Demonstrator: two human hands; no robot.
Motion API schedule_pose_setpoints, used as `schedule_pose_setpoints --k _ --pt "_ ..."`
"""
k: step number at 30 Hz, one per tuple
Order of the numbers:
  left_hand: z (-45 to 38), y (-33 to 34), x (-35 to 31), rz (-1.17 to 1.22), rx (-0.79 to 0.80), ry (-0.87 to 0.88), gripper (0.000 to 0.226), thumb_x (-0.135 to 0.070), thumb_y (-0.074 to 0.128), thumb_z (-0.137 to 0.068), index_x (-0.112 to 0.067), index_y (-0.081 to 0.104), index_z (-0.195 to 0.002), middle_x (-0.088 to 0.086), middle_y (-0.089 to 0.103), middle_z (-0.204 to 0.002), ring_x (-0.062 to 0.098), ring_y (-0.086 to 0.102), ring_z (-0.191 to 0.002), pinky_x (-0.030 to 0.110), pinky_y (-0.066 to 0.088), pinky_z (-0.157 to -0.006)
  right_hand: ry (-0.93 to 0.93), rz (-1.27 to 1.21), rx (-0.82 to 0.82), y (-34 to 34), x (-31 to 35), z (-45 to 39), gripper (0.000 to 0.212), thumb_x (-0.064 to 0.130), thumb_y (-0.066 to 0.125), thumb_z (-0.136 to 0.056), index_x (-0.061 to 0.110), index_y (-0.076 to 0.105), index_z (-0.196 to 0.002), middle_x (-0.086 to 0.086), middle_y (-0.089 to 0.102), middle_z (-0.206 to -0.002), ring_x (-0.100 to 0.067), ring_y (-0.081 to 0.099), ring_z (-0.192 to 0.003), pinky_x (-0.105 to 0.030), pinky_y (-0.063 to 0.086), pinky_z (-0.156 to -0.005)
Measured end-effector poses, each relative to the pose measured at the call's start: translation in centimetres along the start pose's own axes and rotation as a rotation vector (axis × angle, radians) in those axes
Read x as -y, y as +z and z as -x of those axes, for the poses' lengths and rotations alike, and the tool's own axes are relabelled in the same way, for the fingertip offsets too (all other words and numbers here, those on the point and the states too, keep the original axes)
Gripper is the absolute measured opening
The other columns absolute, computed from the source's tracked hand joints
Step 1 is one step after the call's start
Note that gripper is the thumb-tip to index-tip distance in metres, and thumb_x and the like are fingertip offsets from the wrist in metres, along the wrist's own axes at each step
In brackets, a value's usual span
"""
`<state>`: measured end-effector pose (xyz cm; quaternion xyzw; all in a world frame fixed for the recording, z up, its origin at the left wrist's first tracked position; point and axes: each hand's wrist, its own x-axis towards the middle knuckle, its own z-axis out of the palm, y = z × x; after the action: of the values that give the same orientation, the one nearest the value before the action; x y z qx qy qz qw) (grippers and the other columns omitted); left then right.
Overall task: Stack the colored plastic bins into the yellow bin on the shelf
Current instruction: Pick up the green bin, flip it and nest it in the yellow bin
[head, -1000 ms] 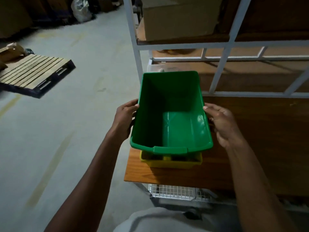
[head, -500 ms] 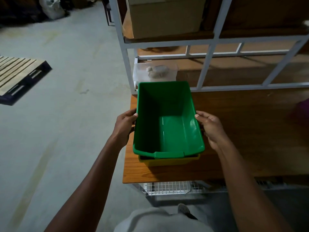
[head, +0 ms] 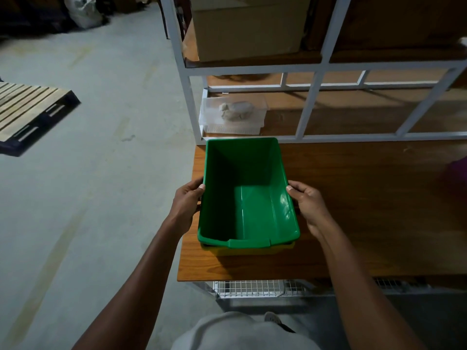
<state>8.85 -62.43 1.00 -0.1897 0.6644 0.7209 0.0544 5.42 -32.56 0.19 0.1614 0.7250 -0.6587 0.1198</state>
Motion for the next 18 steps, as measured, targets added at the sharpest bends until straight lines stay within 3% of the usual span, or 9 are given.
schedule_pose_setpoints --k 2,5,12,18 --pt "-0.1 0.1 0.2 0.012 -0.007 -0.004 0.040 -0.008 0.042 -0.110 -0.020 0.062 -0.142 0.007 0.072 -0.127 0.026 0.069 -0.116 0.040 0.062 -0.088 0.006 0.013 -0.001 -0.1 -0.3 -0.4 0.037 0.018 0.060 -0.104 0.017 0.063 -0.141 -0.005 0.070 -0.133 -0.025 0.064 -0.123 -0.047 0.052 -0.106" --pt "-0.1 0.1 0.2 0.010 -0.014 -0.006 0.039 -0.009 0.042 -0.110 -0.020 0.061 -0.143 0.003 0.072 -0.127 0.023 0.069 -0.114 0.037 0.063 -0.085 0.002 0.034 0.015 -0.2 -0.4 -0.7 0.038 0.020 0.060 -0.104 0.018 0.063 -0.142 -0.004 0.069 -0.135 -0.026 0.063 -0.125 -0.051 0.050 -0.109" --pt "0.1 0.4 0.6 0.003 -0.029 0.029 0.036 -0.014 0.045 -0.110 -0.019 0.062 -0.142 0.000 0.072 -0.127 0.021 0.069 -0.115 0.032 0.064 -0.078 -0.020 0.000 0.011 0.0 -1.2 -0.6 0.040 0.018 0.060 -0.104 0.016 0.060 -0.145 -0.006 0.069 -0.132 -0.023 0.069 -0.116 -0.042 0.059 -0.097" --pt "0.1 0.4 0.7 0.016 -0.026 0.025 0.035 -0.015 0.047 -0.110 -0.018 0.063 -0.140 0.005 0.072 -0.128 0.023 0.069 -0.117 0.040 0.064 -0.085 -0.025 0.003 0.001 0.1 -1.2 -0.3 0.041 0.017 0.060 -0.105 0.014 0.058 -0.146 -0.007 0.068 -0.133 -0.020 0.069 -0.112 -0.029 0.058 -0.084"
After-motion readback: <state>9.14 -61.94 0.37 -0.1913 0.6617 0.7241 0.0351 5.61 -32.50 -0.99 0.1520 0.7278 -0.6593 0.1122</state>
